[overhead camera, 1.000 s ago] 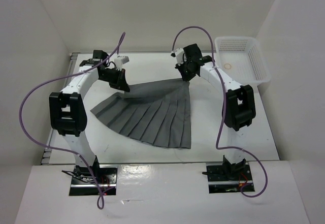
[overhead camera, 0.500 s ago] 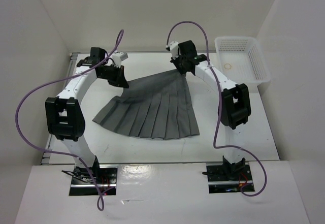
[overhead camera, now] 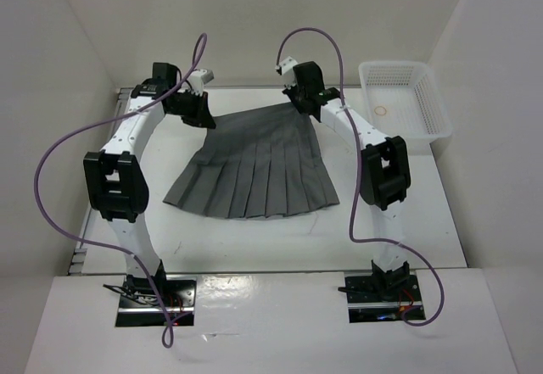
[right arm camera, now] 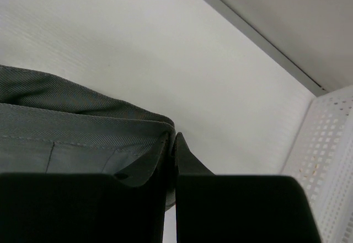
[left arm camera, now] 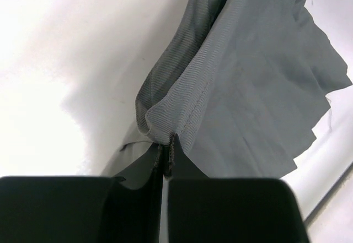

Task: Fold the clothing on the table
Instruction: Fold the skirt

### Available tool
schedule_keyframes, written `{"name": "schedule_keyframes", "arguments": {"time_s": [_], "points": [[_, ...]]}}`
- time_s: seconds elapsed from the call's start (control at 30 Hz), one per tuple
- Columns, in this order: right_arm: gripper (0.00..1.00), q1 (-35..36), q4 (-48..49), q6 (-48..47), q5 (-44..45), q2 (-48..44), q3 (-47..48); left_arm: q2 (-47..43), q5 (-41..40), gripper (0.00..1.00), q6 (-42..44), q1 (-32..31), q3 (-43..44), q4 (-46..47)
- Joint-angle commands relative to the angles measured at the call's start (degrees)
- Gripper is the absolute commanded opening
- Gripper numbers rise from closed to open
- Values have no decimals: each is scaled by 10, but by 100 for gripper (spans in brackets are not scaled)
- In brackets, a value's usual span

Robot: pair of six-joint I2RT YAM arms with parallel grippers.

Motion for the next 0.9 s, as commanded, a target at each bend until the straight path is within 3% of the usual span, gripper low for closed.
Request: {"name": "schedule_keyframes", "arguments": {"time_s": [0.0, 0.27, 0.57, 0.87], "points": [[0, -13, 43, -9, 96, -5, 35, 6, -40, 0, 1, 16, 41, -34], [0, 16, 23, -15, 108, -84, -6, -11, -79, 0, 1, 16, 63, -34], [0, 34, -106, -39, 14, -189, -78, -71, -123, 0, 34, 16, -8, -34], [0, 47, -211, -75, -109, -265, -180, -123, -110, 0, 79, 27, -76, -50]]}}
